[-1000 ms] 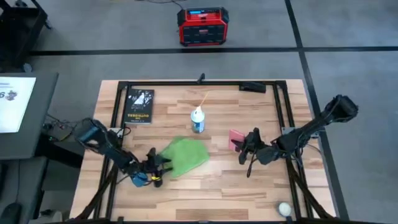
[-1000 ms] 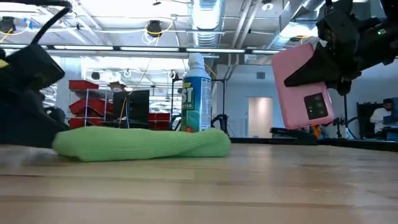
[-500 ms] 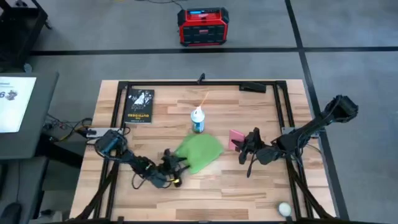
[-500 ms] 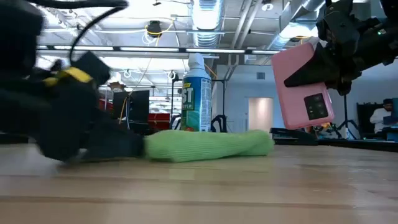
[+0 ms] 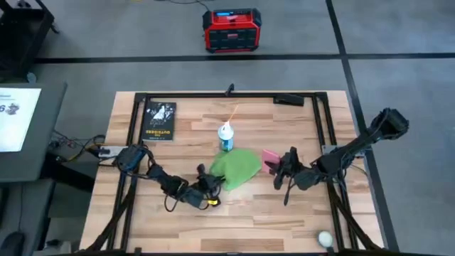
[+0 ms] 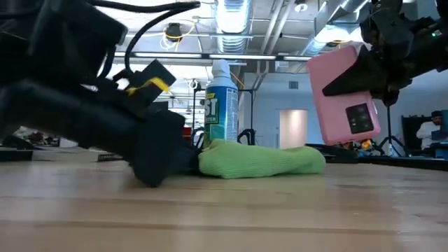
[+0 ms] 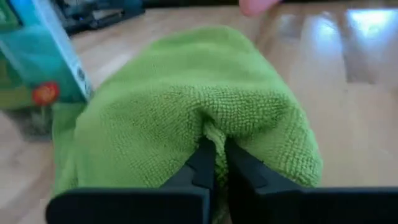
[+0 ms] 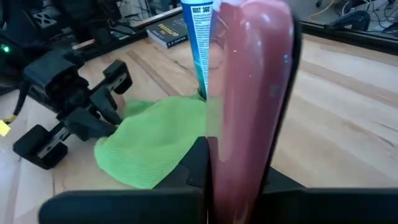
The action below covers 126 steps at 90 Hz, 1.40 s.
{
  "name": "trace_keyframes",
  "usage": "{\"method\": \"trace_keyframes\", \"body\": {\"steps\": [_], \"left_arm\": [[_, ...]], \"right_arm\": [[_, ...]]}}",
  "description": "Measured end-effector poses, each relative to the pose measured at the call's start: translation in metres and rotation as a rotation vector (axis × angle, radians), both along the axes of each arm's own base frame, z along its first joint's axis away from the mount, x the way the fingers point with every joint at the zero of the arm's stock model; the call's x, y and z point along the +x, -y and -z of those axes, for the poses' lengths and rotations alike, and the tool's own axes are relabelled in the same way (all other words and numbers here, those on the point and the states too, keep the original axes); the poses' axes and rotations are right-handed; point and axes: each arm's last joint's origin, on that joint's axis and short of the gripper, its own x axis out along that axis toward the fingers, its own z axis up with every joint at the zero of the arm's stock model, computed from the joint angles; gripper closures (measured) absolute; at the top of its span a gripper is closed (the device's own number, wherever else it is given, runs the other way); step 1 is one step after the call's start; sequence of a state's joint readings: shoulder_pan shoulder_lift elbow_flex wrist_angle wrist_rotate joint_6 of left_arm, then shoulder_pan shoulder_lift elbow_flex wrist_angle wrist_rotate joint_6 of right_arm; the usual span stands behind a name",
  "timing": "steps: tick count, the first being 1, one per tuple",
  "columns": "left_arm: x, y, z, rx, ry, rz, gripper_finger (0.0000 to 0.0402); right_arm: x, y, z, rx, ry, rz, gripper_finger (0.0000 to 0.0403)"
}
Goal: Apply microfiber cloth
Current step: Wipe the pink cellphone with the green microfiber cloth
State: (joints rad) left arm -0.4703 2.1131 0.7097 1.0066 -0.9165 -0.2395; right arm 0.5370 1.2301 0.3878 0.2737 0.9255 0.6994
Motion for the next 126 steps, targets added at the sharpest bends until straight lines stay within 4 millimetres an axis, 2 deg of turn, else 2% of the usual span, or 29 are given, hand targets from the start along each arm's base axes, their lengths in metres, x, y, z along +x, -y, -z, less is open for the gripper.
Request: {"method": "trace_keyframes", "body": {"steps": [11,26,37,43,61,76,94,114,126], "left_arm": [[0.005,0.006,-0.027,0.050,0.082,0.057,0.0401],[0.006,0.012,-0.074,0.159,0.144,0.092,0.0401],[0.002,0.011,-0.107,0.231,0.164,0.100,0.0401],[0.000,0.006,-0.118,0.243,0.159,0.094,0.0401],[0.005,-0.009,-0.124,0.174,0.170,0.132,0.0401],[0.013,-0.010,-0.131,0.166,0.181,0.178,0.0401],[0.030,-0.011,-0.145,0.205,0.126,0.202,0.0401],[0.047,-0.030,-0.152,0.191,0.125,0.218,0.0402],[0.053,-0.042,-0.146,0.171,0.115,0.203,0.0402]], "right_arm": [[0.000,0.000,0.000,-0.005,0.002,0.008,0.0391],[0.000,0.002,0.000,-0.024,0.011,0.044,0.0391],[0.002,0.005,-0.003,-0.045,0.021,0.058,0.0391],[0.006,0.007,-0.007,-0.058,0.051,0.058,0.0391],[0.023,0.018,-0.029,-0.128,0.134,-0.011,0.0391],[0.035,0.031,-0.043,-0.159,0.137,-0.027,0.0391],[0.041,0.042,-0.045,-0.143,0.142,-0.041,0.0391],[0.041,0.040,-0.049,-0.133,0.179,-0.063,0.0391],[0.042,0.039,-0.050,-0.130,0.185,-0.101,0.0391]]}}
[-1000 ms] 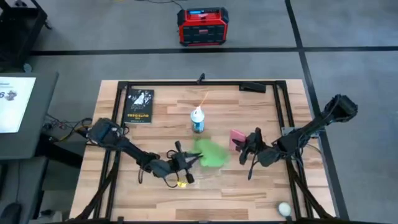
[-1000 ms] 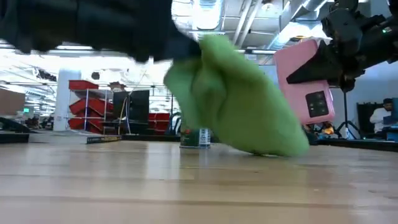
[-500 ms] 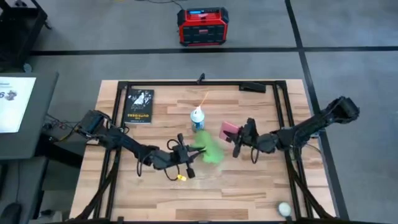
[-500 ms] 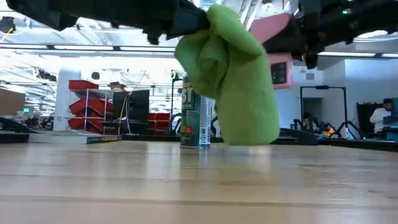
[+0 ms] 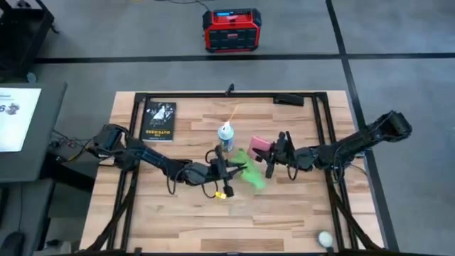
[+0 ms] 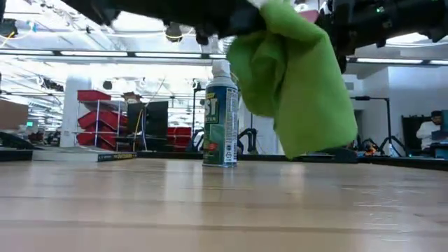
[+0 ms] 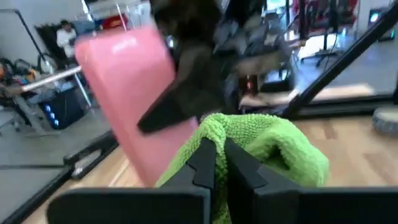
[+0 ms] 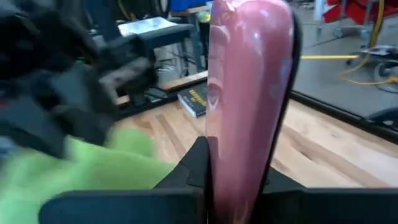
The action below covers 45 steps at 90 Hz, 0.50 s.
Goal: Apply microfiber cloth
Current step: Wipe the pink cellphone with the green microfiber cloth
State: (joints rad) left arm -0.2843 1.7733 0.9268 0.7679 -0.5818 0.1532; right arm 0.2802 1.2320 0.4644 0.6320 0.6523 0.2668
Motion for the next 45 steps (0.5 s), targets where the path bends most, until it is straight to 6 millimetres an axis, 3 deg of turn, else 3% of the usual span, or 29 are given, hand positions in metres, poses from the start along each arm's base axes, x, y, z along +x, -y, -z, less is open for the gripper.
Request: {"method": "trace_keyframes", "body": {"steps": [20,45], "left_arm": [[0.005,-0.012,-0.007,0.048,0.013,-0.030,0.0402],[0.018,-0.023,-0.035,0.102,0.096,-0.046,0.0402]], "right_arm": [[-0.001,-0.001,0.006,0.055,-0.039,-0.038,0.0391],[-0.006,-0.010,0.024,0.158,-0.167,-0.067,0.0391]]}}
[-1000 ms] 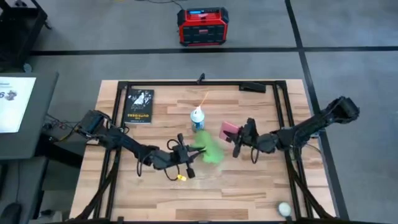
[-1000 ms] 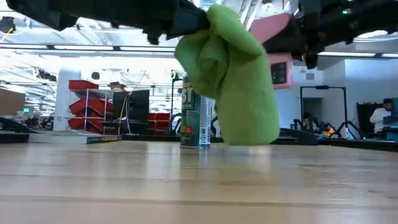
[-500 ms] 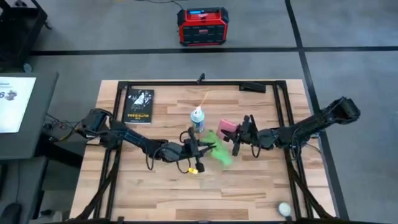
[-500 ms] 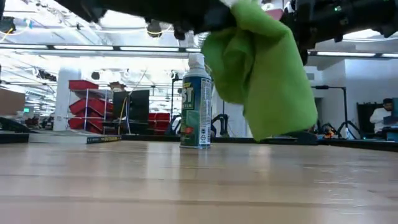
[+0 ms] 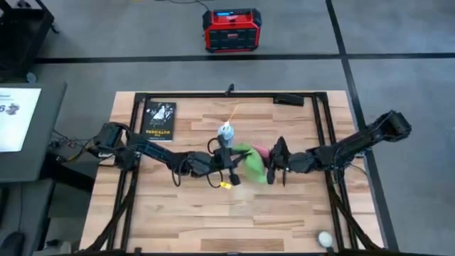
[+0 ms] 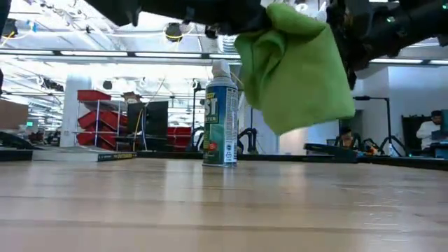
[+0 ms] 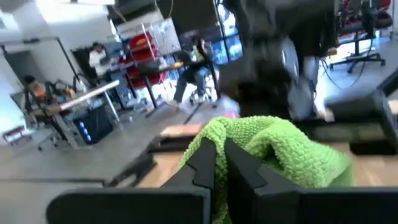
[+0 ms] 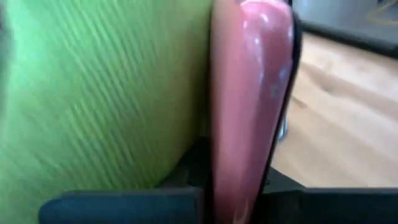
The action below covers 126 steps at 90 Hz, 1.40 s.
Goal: Apply microfiber cloth
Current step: Wipe the pink cellphone with the green microfiber cloth
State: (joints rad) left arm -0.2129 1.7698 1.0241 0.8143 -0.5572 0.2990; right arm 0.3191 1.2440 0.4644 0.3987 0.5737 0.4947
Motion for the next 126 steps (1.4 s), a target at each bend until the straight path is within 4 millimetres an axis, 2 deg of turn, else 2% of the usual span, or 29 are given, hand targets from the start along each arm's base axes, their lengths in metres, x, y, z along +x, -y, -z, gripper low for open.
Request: {"method": "trace_keyframes", "body": {"steps": [7,19,48,55,63,73,91,104,113,126], "left_arm": [[0.002,-0.001,-0.004,-0.010,0.005,0.019,0.0402],[0.004,-0.001,0.004,-0.064,-0.052,0.058,0.0402],[0.020,0.011,0.060,-0.149,-0.135,0.092,0.0401],[0.020,0.015,0.066,-0.153,-0.148,0.097,0.0401],[0.019,0.019,0.064,-0.140,-0.135,0.096,0.0401],[0.016,0.022,0.058,-0.057,-0.148,0.013,0.0401],[0.002,0.018,0.011,0.059,-0.073,-0.029,0.0401],[-0.007,0.008,-0.018,0.064,-0.005,-0.052,0.0401],[-0.006,0.005,-0.018,0.040,-0.003,-0.004,0.0401],[-0.001,0.009,0.000,-0.012,-0.076,0.033,0.0401]], "right_arm": [[0.001,-0.003,0.002,-0.005,-0.003,-0.011,0.0391],[0.005,-0.002,-0.003,-0.035,0.055,-0.020,0.0391],[0.016,0.010,-0.026,-0.127,0.173,0.018,0.0391],[0.017,0.012,-0.027,-0.134,0.169,0.024,0.0391],[0.017,0.014,-0.025,-0.137,0.155,0.028,0.0391],[0.016,0.012,-0.020,-0.128,0.101,0.022,0.0391],[0.011,0.001,-0.008,-0.084,0.010,-0.010,0.0391],[0.011,-0.010,-0.002,-0.086,-0.006,-0.052,0.0391],[0.014,-0.012,0.000,-0.083,0.011,-0.060,0.0391],[0.019,-0.007,-0.005,-0.106,0.073,-0.040,0.0391]]}}
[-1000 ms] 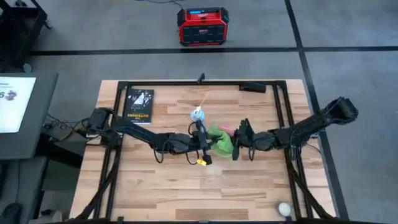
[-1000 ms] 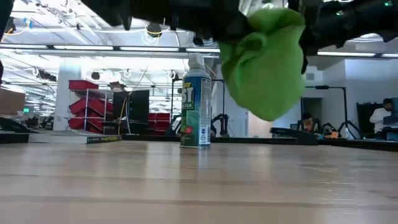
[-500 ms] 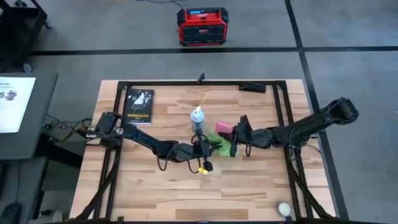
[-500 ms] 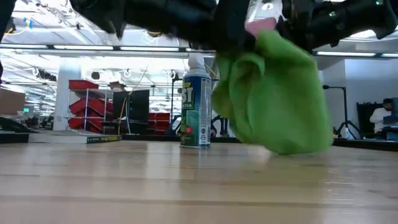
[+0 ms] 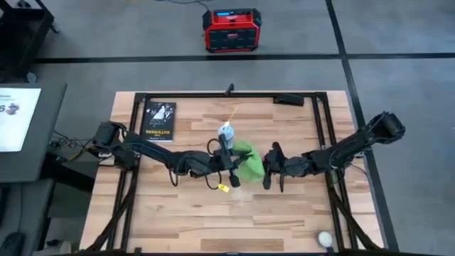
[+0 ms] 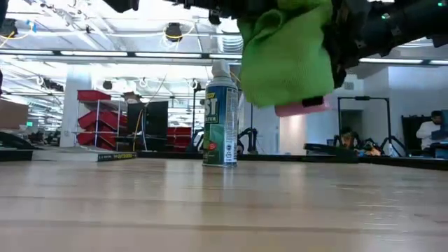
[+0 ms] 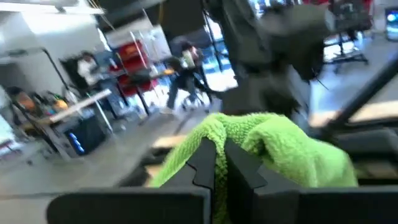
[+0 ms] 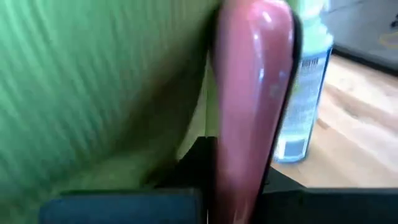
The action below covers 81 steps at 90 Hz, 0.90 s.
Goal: Apply microfiber cloth
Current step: Wipe the pink cellphone with the green microfiber cloth
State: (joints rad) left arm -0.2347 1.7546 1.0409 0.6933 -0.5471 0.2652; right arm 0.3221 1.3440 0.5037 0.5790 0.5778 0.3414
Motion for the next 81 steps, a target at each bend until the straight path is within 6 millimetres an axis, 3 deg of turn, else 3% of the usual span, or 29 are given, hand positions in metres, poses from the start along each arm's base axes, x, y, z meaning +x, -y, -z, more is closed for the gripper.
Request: {"method": "trace_keyframes", "body": {"steps": [29,49,64,81], "left_arm": [[0.007,0.020,0.043,-0.055,-0.118,-0.015,0.0401],[0.013,0.022,0.069,-0.099,-0.157,-0.029,0.0401],[0.012,0.021,0.050,-0.013,-0.063,-0.041,0.0401],[0.006,0.007,0.018,0.052,-0.007,-0.083,0.0401]], "right_arm": [[-0.007,0.017,-0.029,-0.074,0.121,0.112,0.0391],[-0.012,0.017,-0.035,-0.093,0.122,0.101,0.0391],[-0.011,0.014,-0.019,-0.057,0.017,0.098,0.0391],[-0.007,-0.001,0.002,-0.029,-0.060,0.055,0.0391]]}}
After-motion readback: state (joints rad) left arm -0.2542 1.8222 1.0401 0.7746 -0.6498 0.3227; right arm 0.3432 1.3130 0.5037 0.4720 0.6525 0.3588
